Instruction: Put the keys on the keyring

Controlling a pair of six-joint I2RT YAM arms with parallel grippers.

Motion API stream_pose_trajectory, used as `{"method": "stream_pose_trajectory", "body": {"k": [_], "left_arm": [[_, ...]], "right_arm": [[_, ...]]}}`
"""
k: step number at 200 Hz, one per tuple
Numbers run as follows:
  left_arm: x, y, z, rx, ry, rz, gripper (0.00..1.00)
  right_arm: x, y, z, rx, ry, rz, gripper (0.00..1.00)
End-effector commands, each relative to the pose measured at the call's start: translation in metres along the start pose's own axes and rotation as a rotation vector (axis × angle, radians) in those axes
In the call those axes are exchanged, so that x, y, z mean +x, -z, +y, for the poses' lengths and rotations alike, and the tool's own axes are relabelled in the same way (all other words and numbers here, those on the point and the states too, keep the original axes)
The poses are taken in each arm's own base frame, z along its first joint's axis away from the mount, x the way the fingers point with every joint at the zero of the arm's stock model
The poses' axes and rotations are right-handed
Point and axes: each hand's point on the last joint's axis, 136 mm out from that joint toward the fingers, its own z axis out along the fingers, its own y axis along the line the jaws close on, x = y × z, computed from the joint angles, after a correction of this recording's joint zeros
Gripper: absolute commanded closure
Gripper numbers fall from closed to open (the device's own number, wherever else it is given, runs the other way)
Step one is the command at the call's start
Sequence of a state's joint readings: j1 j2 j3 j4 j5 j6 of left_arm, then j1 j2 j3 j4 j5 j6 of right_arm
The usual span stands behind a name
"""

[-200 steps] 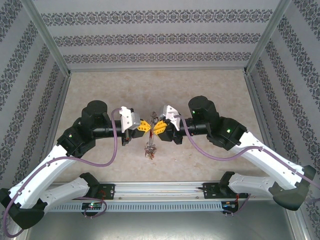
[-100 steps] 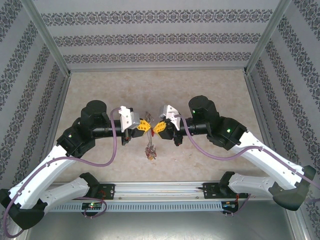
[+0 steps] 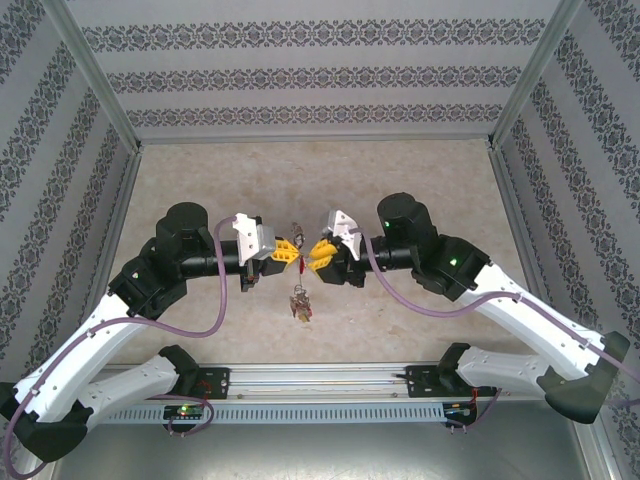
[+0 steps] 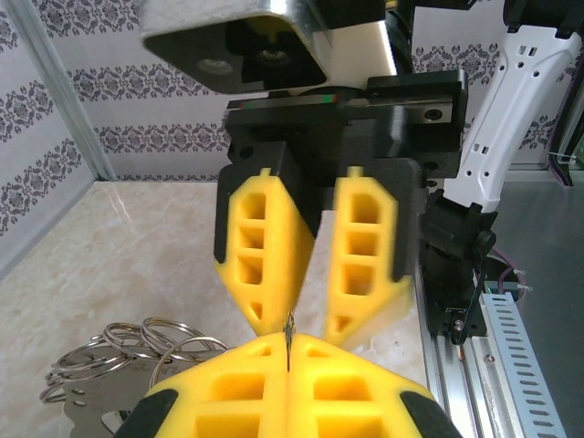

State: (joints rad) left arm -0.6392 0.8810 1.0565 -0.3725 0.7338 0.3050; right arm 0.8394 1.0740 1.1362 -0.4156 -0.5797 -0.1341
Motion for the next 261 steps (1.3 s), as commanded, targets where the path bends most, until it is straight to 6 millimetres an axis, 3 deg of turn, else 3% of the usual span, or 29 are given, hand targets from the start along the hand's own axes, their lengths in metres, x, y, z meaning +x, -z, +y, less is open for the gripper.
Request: {"method": "stream_pose_trajectory", "body": {"k": [1,64,153,261], "left_arm": [[-0.021,0.007,-0.001,0.002,-0.045,-0.084,1.0],[-0.021,0.007,-0.003,0.013,-0.043,-0.087,1.0],[-0.022,0.009,-0.003,0.014,-0.043,-0.094,1.0],[-0.031,0.013,-0.006,0.017,-0.051,-0.129,1.0]], "right_arm": [[-0.016,0.008,0.012,-0.044,0.039,-0.082,0.64],[-0.026,0.004,0.005,-0.029,0.047,-0.101,0.7],[-0.026,0.001,0.005,-0.042,0.054,-0.096,1.0],[-0.012,-0.022,-0.003,-0.097,-0.028,-0.026,1.0]]}}
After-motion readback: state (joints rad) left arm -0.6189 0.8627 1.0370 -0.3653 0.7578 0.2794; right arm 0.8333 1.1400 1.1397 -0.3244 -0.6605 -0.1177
